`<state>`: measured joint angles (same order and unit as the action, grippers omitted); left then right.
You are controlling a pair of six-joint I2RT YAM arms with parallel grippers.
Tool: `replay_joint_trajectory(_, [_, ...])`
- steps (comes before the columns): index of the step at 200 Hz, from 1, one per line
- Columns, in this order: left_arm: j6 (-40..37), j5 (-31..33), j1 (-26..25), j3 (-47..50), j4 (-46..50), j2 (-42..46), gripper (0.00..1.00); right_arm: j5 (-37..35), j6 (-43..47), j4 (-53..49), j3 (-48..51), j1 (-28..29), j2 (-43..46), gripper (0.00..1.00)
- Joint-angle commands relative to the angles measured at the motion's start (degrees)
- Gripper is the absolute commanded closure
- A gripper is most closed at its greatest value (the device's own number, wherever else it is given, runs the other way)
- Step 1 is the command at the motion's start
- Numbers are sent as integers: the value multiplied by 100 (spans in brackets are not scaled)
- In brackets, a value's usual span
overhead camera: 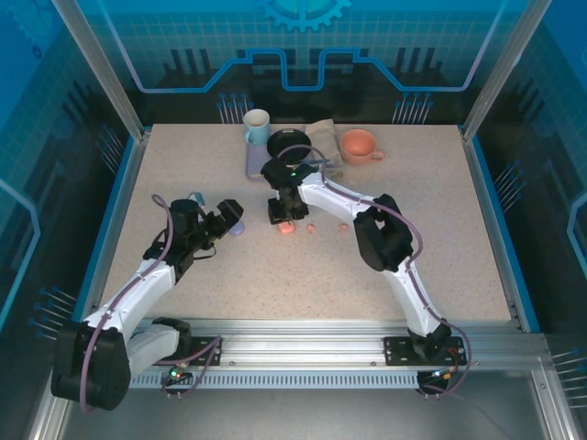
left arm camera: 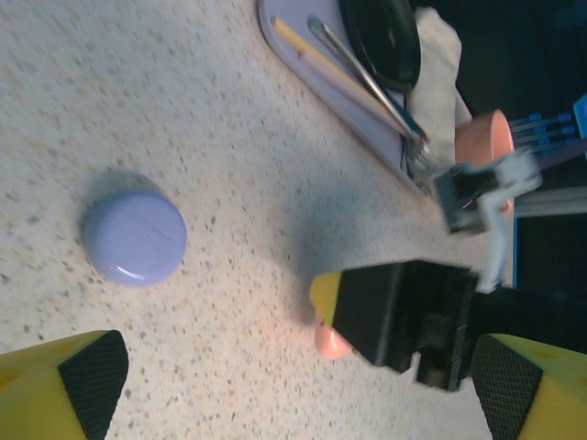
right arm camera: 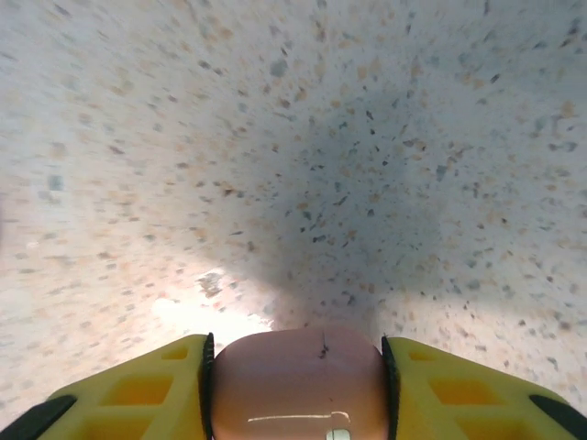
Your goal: Insert the wireless bluetooth earbuds into the charging case
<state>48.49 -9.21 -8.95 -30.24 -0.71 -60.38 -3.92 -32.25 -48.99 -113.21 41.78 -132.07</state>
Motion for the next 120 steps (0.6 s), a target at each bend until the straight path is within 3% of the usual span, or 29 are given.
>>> replay_joint_trajectory(1, [-112, -566, -286, 212, -643, -146, 1, 321, -493, 257, 109, -123, 652, 68])
replay_joint_trajectory(53, [-237, -226, -1164, 263, -1929, -944, 4, 586, -1187, 458, 471, -278, 1363, 68])
replay_joint_trajectory(120, [-568, -544, -1342, -318, -2762, -1786, 17, 638, -1368, 448, 599, -286, 1845, 68])
